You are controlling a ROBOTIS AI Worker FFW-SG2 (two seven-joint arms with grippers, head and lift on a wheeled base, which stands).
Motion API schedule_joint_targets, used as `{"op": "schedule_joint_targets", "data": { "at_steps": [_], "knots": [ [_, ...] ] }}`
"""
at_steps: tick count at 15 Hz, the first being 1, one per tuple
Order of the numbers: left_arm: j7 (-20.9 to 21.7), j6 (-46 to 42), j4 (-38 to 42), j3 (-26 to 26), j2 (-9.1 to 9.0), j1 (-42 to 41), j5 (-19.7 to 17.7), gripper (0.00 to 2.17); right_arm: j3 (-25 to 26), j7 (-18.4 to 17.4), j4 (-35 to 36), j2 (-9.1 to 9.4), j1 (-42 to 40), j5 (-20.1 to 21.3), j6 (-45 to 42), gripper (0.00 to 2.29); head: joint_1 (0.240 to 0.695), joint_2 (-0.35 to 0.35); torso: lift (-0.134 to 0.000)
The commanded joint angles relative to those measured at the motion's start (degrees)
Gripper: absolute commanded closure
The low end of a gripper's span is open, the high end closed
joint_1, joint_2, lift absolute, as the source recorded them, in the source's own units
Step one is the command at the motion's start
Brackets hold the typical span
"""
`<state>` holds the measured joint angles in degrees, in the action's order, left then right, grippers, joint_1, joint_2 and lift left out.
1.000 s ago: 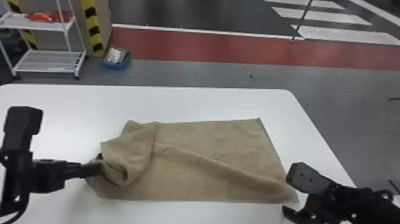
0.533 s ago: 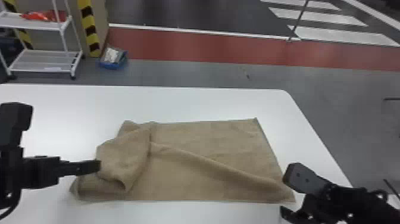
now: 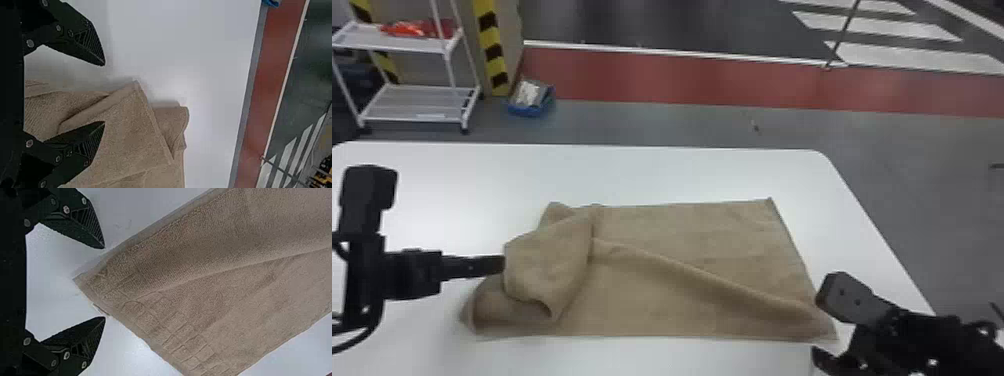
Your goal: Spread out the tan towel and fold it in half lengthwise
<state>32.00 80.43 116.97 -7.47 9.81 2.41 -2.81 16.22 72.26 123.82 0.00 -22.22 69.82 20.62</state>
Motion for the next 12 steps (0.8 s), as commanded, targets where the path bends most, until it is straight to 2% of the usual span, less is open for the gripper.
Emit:
{"op": "schedule_joint_targets", "data": {
  "at_steps": [1, 4, 5, 10, 12],
  "knots": [
    [-0.01, -4.36, -2.8, 1.85, -0.05, 0.23, 3.78, 0.46, 0.13, 0.08, 0.11, 0.05, -0.02, 0.06, 0.09, 0.26, 0.695, -0.162, -0.125],
    [0.34, -5.59, -3.77, 1.93, 0.21, 0.23, 6.94, 0.52, 0.13, 0.08, 0.02, 0.05, -0.02, 0.06, 0.09, 0.26, 0.695, -0.149, -0.125],
    [1.75, -5.59, -3.68, 1.85, 0.39, 0.14, 8.0, 0.52, 0.13, 0.08, -0.07, 0.05, 0.07, -0.03, 0.09, 0.26, 0.695, -0.143, -0.125],
    [5.53, -0.32, 1.07, 1.05, 0.91, -1.97, 8.44, 0.52, 0.04, -0.1, -1.21, 0.05, 1.04, 0.06, 0.09, 0.26, 0.695, -0.127, -0.125],
    [5.62, 0.56, 2.3, 1.58, 1.0, -2.49, 8.44, 0.52, 0.13, -0.27, -1.56, 0.05, 1.13, 0.06, 0.09, 0.26, 0.695, -0.132, -0.125]
  ]
}}
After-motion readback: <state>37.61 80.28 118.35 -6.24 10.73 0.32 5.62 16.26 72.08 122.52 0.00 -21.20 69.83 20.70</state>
